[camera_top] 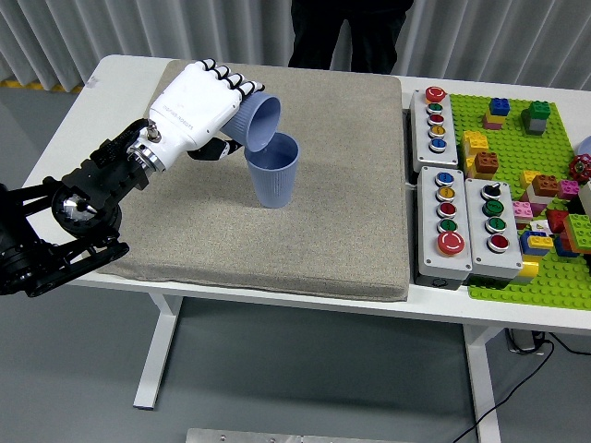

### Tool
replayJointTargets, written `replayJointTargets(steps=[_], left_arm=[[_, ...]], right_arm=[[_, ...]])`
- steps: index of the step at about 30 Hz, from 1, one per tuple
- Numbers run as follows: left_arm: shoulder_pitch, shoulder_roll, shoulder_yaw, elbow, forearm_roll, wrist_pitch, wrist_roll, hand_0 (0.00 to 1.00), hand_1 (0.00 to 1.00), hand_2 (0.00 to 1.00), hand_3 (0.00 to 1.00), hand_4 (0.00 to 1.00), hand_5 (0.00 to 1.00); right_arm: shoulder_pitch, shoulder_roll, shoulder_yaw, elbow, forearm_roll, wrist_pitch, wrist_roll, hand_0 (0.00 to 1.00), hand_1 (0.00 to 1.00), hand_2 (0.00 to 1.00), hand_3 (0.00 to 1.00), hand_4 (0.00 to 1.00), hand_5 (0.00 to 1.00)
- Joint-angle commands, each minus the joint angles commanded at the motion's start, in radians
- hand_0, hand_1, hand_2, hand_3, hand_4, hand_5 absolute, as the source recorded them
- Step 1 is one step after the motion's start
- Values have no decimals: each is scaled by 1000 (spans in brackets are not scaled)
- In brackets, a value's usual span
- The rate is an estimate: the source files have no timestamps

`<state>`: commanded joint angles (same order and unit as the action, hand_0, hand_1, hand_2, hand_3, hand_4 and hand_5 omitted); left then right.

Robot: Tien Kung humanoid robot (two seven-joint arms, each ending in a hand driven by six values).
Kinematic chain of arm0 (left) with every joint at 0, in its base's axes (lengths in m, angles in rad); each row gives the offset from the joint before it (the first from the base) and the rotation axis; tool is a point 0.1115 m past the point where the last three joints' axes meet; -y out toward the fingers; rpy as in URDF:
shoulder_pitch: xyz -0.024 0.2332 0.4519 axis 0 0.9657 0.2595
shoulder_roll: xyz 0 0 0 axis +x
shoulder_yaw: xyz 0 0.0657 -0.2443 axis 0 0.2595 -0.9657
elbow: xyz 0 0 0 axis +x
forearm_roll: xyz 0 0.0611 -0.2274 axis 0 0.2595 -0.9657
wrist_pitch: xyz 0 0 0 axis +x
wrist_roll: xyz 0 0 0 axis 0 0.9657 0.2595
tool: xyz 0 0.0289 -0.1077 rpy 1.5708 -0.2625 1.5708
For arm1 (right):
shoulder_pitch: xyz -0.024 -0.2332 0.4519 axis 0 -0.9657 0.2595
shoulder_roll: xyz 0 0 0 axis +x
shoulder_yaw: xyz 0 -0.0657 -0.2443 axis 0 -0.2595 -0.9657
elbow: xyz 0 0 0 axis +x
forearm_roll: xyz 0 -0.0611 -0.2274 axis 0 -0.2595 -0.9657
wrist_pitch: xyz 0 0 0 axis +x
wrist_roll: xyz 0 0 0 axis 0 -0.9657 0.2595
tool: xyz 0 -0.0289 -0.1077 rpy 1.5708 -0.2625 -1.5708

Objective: Pick cup pour cup place

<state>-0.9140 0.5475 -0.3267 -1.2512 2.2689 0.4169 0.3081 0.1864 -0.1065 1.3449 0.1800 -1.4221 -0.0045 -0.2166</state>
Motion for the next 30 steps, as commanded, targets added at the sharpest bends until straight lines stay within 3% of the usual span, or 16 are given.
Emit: replayJointTargets(steps=[12,17,23,30], left_arm=[[6,4,-30,-21,0,10,-5,568,518,537,568,484,4],[39,8,-97,-14,-30,59,-60,567,519,537,569,488,2],[107,7,-210,-1,-269,136,-173,567,518,534,564,490,2],[195,-9,-365,-16,-562,130,-302,566,519,536,560,491,2]], right_arm=[[0,0,0,0,1,-1,0,696,686,621,602,62,228],[0,1,4,0,-3,0,0,696,686,620,602,61,228],[-2,2,7,0,-8,0,0,696,686,620,602,59,228],[-10,4,10,0,-19,3,-2,696,685,619,602,57,226]])
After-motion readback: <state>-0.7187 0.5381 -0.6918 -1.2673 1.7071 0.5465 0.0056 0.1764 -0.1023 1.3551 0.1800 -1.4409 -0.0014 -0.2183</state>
